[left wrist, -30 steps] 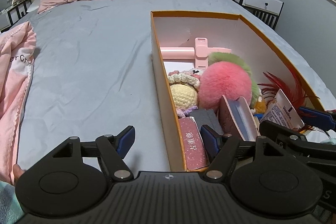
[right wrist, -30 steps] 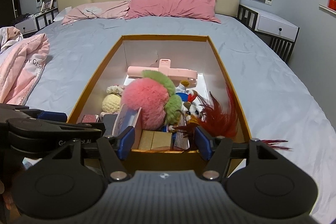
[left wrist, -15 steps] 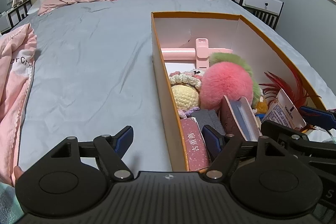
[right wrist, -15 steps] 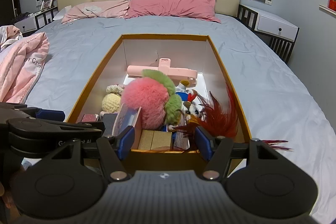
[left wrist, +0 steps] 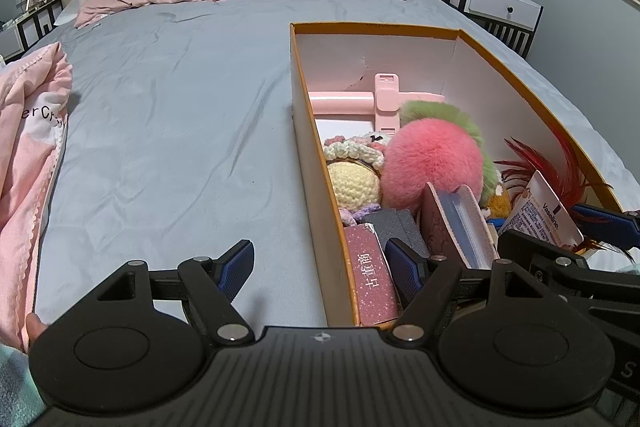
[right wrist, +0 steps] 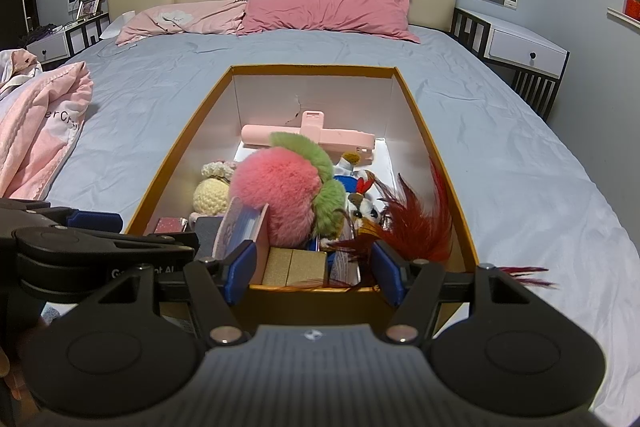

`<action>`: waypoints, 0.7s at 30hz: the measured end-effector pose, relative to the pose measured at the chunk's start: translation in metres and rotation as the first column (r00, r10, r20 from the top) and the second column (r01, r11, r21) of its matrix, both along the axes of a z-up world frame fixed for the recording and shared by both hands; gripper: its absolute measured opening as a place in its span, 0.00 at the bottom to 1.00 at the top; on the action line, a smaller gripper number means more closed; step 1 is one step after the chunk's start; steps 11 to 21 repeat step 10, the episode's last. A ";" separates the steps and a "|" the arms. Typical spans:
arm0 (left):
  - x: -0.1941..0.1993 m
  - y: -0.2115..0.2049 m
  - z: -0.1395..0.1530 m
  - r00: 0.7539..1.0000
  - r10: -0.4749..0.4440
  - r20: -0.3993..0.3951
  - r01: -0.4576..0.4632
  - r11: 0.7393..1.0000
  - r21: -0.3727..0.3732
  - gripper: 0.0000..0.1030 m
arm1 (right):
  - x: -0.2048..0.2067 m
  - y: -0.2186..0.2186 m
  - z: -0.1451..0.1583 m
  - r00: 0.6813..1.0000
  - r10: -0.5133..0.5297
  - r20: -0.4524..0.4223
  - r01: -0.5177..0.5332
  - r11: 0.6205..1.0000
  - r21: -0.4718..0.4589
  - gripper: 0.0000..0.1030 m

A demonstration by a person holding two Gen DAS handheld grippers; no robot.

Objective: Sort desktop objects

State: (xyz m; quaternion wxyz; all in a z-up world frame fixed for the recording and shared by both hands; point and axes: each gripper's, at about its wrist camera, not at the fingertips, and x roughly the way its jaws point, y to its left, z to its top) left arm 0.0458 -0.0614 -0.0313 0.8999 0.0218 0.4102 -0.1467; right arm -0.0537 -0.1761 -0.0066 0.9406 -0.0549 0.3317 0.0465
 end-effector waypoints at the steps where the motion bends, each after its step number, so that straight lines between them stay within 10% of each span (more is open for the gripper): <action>1: 0.000 0.000 0.000 1.000 0.000 0.000 0.000 1.000 0.000 0.83 | 0.000 0.000 0.000 1.000 0.001 0.000 -0.001 1.000 -0.001 0.63; 21: 0.000 0.000 -0.001 1.000 -0.007 0.002 0.007 1.000 0.007 0.83 | 0.000 0.000 0.000 1.000 -0.001 0.000 0.001 1.000 0.000 0.63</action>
